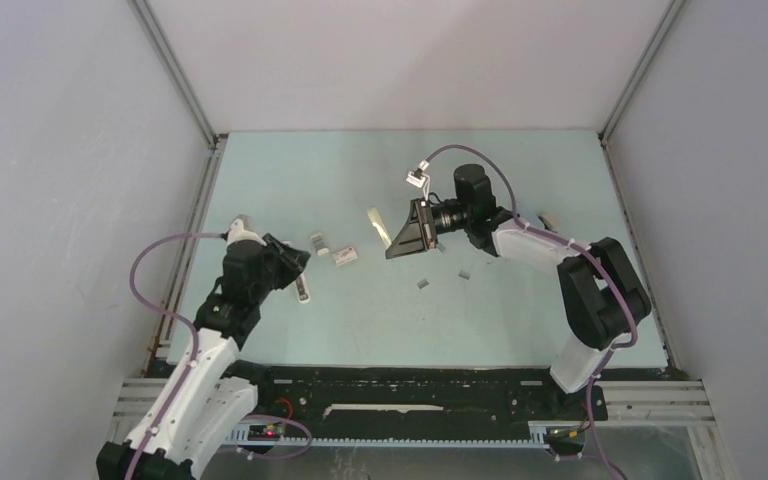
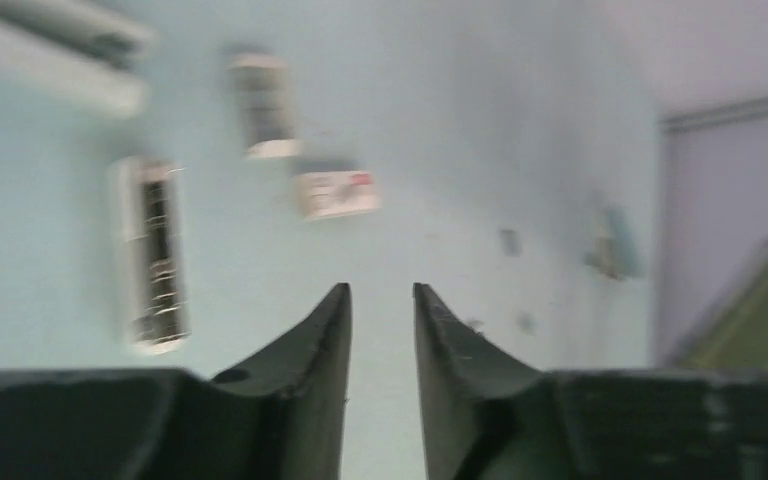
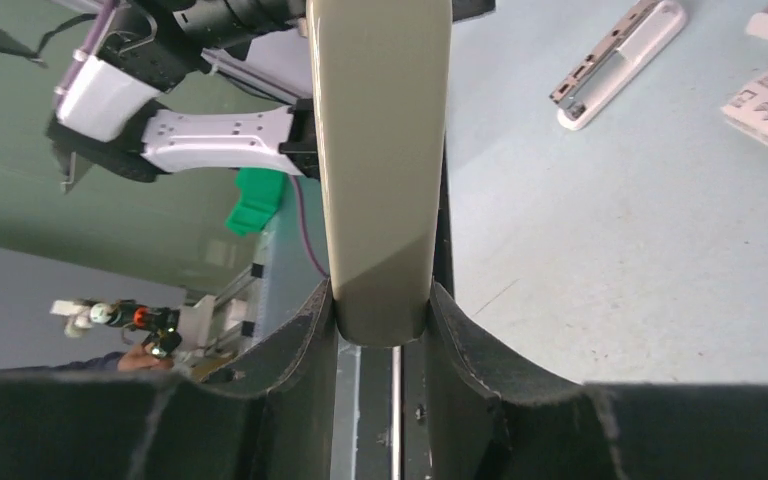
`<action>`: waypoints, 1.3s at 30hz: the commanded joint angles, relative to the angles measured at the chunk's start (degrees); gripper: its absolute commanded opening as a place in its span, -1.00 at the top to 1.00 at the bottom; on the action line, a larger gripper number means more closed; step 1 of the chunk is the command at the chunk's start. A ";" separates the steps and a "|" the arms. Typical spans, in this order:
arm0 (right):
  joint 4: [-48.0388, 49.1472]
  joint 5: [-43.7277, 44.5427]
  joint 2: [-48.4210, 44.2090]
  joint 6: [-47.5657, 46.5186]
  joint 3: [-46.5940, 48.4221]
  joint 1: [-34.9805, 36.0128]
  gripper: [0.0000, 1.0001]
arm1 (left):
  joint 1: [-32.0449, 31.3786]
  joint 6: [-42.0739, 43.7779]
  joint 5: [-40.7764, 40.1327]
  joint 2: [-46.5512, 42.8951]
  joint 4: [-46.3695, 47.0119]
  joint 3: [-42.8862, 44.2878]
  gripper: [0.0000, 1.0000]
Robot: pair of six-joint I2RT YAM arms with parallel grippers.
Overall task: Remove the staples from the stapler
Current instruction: Close the stapler at the center of the board.
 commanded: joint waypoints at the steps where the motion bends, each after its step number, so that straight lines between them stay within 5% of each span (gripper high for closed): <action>1: -17.10 3.92 -4.08 -18.41 3.53 -0.73 0.89 | 1.41 -0.63 -14.60 4.24 -14.53 0.26 0.43; 8: -22.03 5.65 -4.22 -23.42 4.51 -1.45 0.88 | 3.39 0.73 -15.62 15.11 -13.70 3.31 -0.19; 20: -22.09 5.26 -4.42 -23.75 4.50 -1.81 0.89 | 3.47 1.52 -14.42 36.26 -12.21 10.31 -0.29; 31: -22.08 4.95 -4.72 -24.42 4.54 -2.20 0.88 | 2.55 -5.04 -12.17 42.34 -14.56 12.19 0.29; 39: -25.42 4.53 -5.56 -26.61 4.51 -2.55 0.88 | -3.58 -24.17 -9.20 41.83 -16.85 8.69 0.53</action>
